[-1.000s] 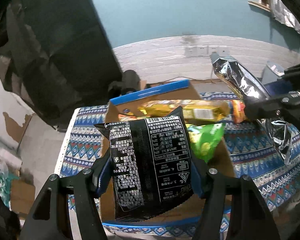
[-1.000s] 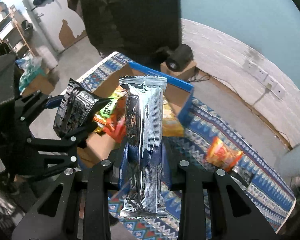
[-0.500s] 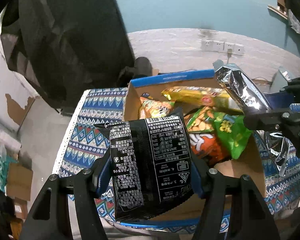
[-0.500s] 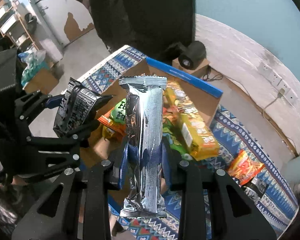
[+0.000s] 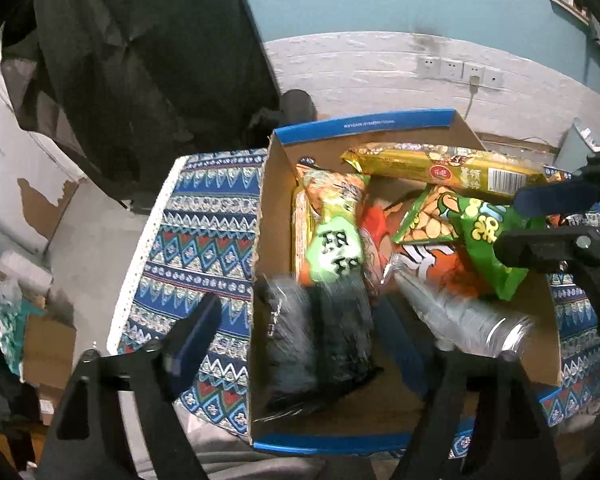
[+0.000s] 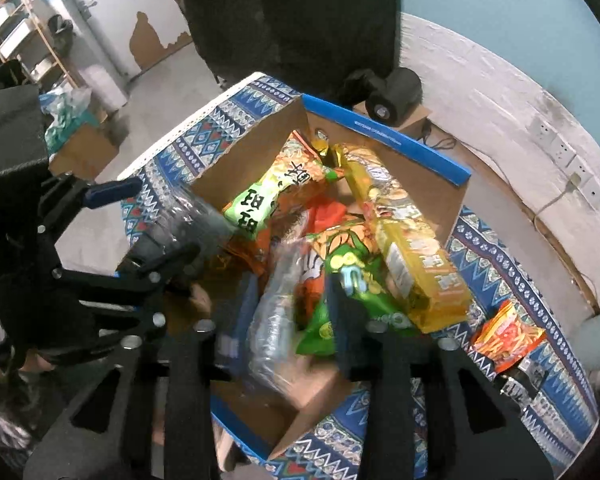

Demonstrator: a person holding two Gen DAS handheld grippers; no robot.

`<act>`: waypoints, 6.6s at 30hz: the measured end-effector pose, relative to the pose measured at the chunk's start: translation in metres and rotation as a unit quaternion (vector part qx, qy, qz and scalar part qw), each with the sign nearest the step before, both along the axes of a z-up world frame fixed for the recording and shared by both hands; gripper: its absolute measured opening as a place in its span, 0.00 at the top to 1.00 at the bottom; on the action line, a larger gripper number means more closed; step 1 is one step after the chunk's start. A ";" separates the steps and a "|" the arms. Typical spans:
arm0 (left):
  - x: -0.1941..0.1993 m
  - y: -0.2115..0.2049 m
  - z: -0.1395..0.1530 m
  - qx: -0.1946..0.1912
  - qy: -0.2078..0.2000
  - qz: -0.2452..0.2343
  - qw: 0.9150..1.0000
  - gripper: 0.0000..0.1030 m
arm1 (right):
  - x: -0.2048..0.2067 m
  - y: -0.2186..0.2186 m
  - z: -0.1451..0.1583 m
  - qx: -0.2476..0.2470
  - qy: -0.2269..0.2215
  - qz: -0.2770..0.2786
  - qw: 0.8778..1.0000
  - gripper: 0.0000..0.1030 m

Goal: Organize snacks
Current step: 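Open both tools to drop the snacks into the box, then move both tools from the box toward the last two snacks on the tablecloth, then grasp the orange-red chip bag with the left tool while the right tool grasps the black snack bag, then lift both held bags and carry them over the cardboard box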

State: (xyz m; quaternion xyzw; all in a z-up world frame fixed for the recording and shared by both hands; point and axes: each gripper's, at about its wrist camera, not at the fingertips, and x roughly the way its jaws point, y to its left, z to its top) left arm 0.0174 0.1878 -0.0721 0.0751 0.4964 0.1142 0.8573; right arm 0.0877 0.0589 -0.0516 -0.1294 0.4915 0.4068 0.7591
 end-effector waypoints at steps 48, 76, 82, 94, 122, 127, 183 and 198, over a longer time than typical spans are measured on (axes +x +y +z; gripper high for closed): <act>0.012 -0.185 0.029 -0.023 0.005 -0.175 0.984 0.16 | 0.005 -0.215 0.029 -0.008 -0.035 -0.127 0.991 0.32; 0.190 -0.228 -0.032 -0.001 0.093 -0.122 0.988 0.16 | 0.147 -0.280 -0.087 -0.128 0.041 -0.166 0.977 0.32; 0.210 -0.230 -0.057 0.007 0.113 -0.109 0.988 0.16 | 0.161 -0.280 -0.116 -0.144 0.048 -0.166 0.974 0.32; 0.202 -0.236 -0.095 0.029 0.177 -0.131 0.975 0.15 | 0.169 -0.285 -0.144 -0.165 0.078 -0.176 0.967 0.31; 0.127 -0.265 -0.085 -0.021 0.204 -0.154 0.967 0.15 | 0.074 -0.304 -0.119 -0.110 0.064 -0.040 0.991 0.25; 0.122 -0.259 -0.089 -0.074 0.222 -0.140 0.962 0.15 | 0.061 -0.284 -0.128 -0.112 0.052 0.019 0.992 0.25; 0.132 -0.294 -0.138 -0.252 0.239 -0.035 0.937 0.16 | 0.070 -0.357 -0.143 -0.091 0.072 -0.164 0.980 0.39; 0.129 -0.330 -0.124 -0.186 0.193 -0.102 0.958 0.61 | 0.061 -0.367 -0.117 -0.062 0.067 -0.197 0.976 0.39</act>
